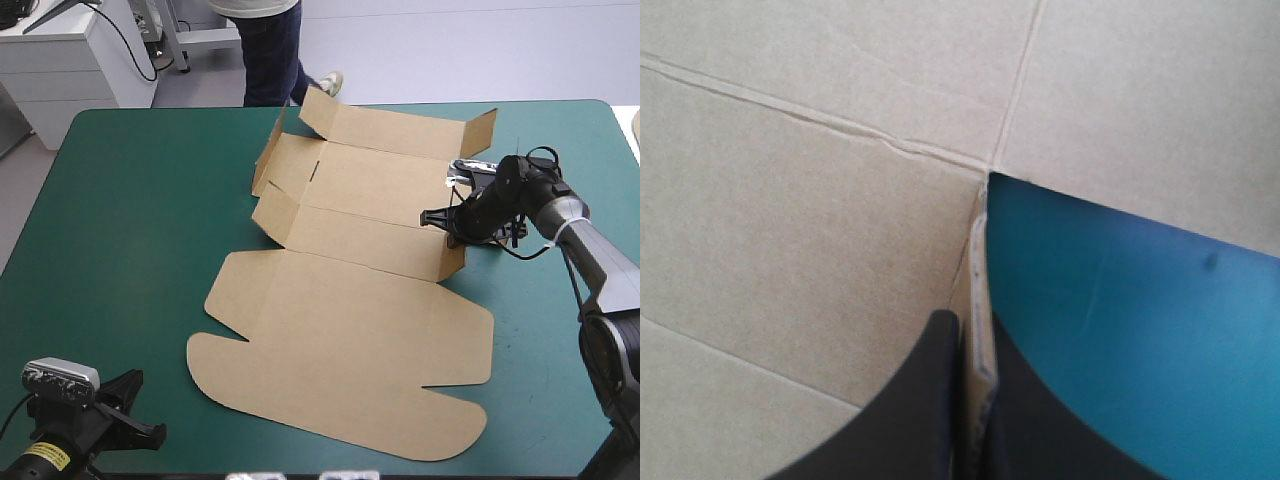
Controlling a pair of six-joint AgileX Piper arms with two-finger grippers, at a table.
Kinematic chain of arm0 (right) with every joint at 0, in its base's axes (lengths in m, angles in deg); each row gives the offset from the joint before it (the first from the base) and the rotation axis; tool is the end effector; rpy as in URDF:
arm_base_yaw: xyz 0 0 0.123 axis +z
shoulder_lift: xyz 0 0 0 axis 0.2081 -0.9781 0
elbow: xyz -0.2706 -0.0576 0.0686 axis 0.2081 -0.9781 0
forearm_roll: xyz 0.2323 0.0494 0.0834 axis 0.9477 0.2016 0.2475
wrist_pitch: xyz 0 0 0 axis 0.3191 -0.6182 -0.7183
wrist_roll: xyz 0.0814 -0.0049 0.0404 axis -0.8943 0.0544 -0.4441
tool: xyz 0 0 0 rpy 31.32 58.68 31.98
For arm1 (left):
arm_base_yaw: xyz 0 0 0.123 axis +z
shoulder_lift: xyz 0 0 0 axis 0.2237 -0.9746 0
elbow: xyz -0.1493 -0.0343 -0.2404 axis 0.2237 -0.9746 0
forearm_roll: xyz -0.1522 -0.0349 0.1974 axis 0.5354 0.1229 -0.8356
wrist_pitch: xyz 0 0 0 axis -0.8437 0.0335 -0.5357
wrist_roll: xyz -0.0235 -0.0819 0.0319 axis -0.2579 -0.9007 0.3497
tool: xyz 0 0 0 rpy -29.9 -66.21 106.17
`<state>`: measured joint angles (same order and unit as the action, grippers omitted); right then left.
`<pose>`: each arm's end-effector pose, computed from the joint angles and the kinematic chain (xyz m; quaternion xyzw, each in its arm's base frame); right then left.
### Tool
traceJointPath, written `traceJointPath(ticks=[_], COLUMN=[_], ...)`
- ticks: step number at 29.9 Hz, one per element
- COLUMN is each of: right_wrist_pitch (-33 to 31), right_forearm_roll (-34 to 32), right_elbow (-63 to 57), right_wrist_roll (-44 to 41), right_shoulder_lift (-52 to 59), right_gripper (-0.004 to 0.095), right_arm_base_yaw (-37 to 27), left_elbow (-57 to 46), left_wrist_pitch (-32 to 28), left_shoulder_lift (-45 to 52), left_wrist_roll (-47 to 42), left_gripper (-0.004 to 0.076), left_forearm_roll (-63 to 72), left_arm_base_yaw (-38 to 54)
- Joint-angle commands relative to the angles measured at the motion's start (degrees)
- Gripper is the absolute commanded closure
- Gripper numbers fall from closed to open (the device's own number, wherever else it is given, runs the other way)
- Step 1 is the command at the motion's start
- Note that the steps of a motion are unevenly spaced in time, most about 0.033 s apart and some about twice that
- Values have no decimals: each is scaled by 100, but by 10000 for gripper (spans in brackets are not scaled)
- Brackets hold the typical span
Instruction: Fold the box
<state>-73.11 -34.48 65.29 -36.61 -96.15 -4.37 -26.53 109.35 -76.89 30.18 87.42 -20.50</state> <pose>0.3693 0.0668 0.2564 -0.0067 0.9806 0.1165 0.1573 0.0339 -0.0174 0.2762 0.1020 0.8661 -0.0874 0.4815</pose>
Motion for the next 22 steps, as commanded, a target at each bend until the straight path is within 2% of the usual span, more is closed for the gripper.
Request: traceJointPath(ticks=[1,4,8,11,15,22], right_wrist_pitch=[161,79,-599,-912,-966,-755], right_forearm_roll=[-172,-187,-219,-118,252,422], right_elbow=[622,1178,2013,2486,2843,2950], right_wrist_roll=[1134,1869,3117,3570,4258,5111], right_shoulder_lift=[89,-68,-369,-553,-707,-867], right_gripper=[925,925,925,927,927,928], right_arm_base_yaw=[-37,-37,-37,14,225,1016], left_elbow=[178,178,178,178,178,178], left_wrist_pitch=[-358,-358,-358,-358,-358,-356], left_shoulder_lift=[-60,-60,-60,-60,-60,-60], left_wrist_roll=[-14,-14,-14,-14,-54,-54], left_gripper=[731,731,731,731,731,731], left_forearm_roll=[95,95,95,105,169,169], left_arm_base_yaw=[11,11,11,11,11,11])
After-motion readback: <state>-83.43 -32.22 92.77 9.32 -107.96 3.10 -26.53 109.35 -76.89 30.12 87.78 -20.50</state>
